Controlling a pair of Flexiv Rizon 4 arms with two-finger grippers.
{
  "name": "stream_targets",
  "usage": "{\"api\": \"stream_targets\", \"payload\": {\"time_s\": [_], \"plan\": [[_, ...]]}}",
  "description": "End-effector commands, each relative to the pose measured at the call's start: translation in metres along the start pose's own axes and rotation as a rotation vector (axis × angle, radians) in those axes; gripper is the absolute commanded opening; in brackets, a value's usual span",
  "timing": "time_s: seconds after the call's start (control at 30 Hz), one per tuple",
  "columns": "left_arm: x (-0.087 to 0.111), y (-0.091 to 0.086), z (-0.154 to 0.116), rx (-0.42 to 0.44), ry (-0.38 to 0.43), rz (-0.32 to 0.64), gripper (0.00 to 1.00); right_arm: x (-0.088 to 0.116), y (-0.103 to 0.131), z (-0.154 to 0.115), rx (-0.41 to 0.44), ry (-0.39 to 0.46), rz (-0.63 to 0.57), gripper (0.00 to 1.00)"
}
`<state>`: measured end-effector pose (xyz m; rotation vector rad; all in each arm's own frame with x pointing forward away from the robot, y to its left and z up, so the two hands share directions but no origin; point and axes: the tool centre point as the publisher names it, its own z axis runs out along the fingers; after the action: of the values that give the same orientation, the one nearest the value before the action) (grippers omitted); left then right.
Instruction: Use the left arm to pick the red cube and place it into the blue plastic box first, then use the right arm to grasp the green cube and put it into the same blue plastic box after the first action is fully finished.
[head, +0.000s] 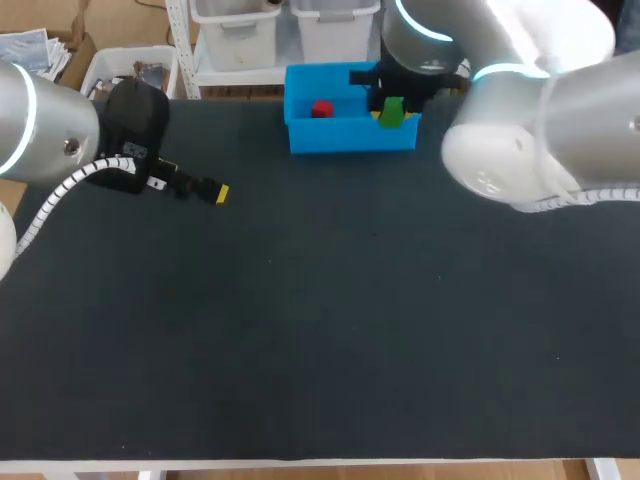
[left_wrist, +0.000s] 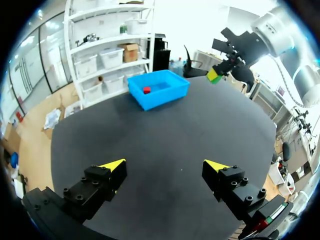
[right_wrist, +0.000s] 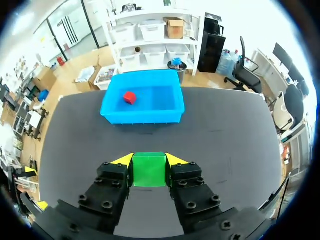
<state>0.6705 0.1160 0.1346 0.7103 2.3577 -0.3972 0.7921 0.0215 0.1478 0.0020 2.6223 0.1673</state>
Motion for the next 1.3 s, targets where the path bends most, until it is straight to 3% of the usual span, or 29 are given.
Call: {"api": "stream_targets", "payload": {"time_s": [0.03, 0.23, 0.8, 1.3], "plan": [[0.0, 0.002, 0.0, 0.007, -0.003, 0.002, 1.0, 0.007, -0.011, -0.005, -0.065, -0.245, 0.01, 0.0], [0.0, 0.002, 0.0, 0.007, -0.003, 0.002, 1.0, 0.005, -0.009, -0.003, -0.117, -0.309, 0.017, 0.0], [0.0, 0.002, 0.0, 0.007, -0.003, 0.002, 1.0, -0.016, -0.01, 0.012, -0.14, -0.3, 0.026, 0.0], [0.0, 0.002, 0.0, 0.007, -0.003, 0.002, 1.0, -0.074, -0.009, 0.071, -0.15, -0.26, 0.012, 0.0]]}}
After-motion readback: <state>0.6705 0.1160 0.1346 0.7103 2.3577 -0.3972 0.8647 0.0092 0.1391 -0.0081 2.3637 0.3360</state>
